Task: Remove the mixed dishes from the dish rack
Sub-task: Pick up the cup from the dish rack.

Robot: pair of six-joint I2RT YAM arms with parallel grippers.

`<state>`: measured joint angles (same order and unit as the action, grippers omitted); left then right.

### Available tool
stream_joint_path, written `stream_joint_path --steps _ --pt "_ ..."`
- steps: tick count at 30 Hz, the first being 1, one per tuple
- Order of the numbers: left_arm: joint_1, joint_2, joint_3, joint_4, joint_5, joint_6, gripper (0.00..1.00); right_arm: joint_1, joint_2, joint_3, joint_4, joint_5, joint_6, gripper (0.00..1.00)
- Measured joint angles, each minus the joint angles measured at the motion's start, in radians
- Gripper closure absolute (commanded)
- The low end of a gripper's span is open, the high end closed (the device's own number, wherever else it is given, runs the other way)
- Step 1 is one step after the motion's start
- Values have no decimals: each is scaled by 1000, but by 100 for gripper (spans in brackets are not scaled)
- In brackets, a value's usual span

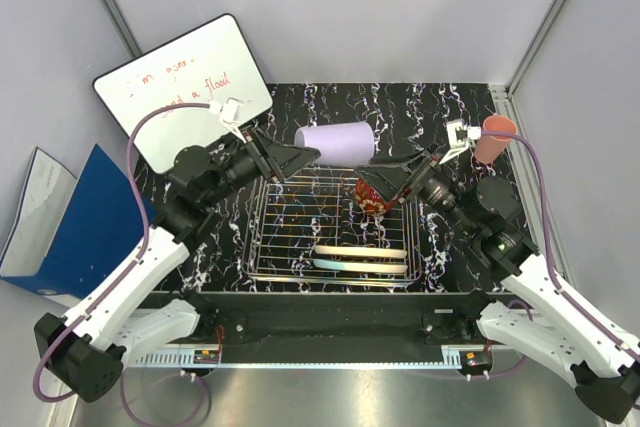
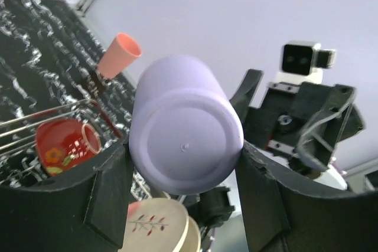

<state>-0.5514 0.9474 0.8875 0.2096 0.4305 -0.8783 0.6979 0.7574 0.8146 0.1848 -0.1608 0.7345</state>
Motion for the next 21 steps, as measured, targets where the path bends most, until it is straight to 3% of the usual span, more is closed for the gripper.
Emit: stream_joint_path --steps 7,21 --pt "8 -8 0 113 34 -48 100 2 44 0 28 -17 3 9" --pt "4 -21 -11 145 87 -75 100 2 41 22 -12 26 -68 11"
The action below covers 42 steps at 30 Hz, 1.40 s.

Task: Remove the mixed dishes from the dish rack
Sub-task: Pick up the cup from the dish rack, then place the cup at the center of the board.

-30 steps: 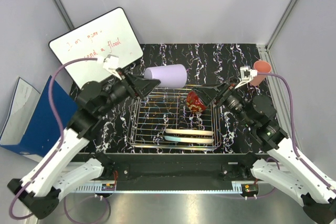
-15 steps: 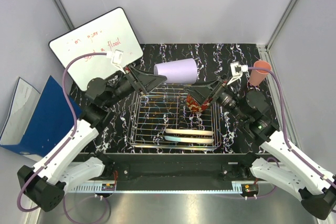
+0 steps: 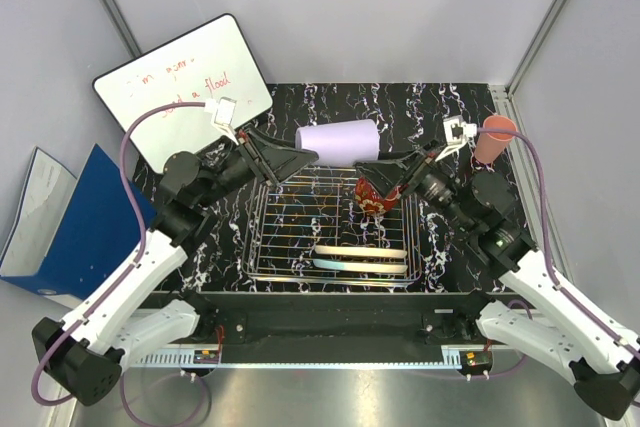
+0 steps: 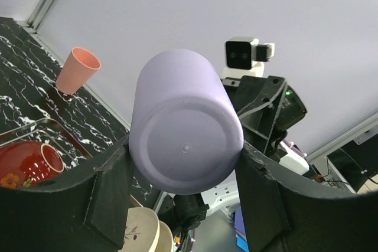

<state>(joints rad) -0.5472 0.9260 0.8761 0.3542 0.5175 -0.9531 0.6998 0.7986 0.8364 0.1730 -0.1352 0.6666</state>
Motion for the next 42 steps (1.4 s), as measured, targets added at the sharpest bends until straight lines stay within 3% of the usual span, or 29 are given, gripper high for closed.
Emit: stream_joint_path --steps 5,8,12,14,16,17,18,19,21,25,29,32,37,39,42 --pt "0 -1 -2 3 11 -7 100 0 -28 41 -21 19 -41 15" --pt "0 3 -5 27 29 -22 100 0 -13 48 -5 9 -42 26" --pt "4 18 -19 53 37 -33 100 0 48 50 27 -42 -26 67" --pt "12 31 -27 56 34 -43 98 1 74 54 47 -63 -19 80" --pt "22 44 -32 59 26 -70 70 0 84 54 51 -96 -6 100" --pt "23 45 -32 59 26 -82 49 1 84 54 60 -108 6 100" --pt "23 45 -32 62 27 -92 22 1 82 55 70 -126 21 100" --pt "22 45 -32 67 37 -103 12 5 78 56 77 -136 30 100" --pt "16 43 -30 58 43 -84 2 13 63 64 71 -135 28 100" --pt "-3 31 5 -116 14 2 1 7 45 99 -60 -23 -34 100" --pt "1 -14 63 -350 -151 60 1 8 54 235 -299 181 -133 100" --pt "7 -77 72 -501 -301 71 1 6 148 482 -493 448 -223 100" --pt "10 -142 72 -679 -476 71 1 -24 473 1051 -726 875 -348 100" --pt "10 -145 71 -728 -511 72 1 -58 611 1232 -787 969 -388 100" --pt "10 -142 71 -791 -535 75 1 -179 782 1409 -942 951 -341 100"
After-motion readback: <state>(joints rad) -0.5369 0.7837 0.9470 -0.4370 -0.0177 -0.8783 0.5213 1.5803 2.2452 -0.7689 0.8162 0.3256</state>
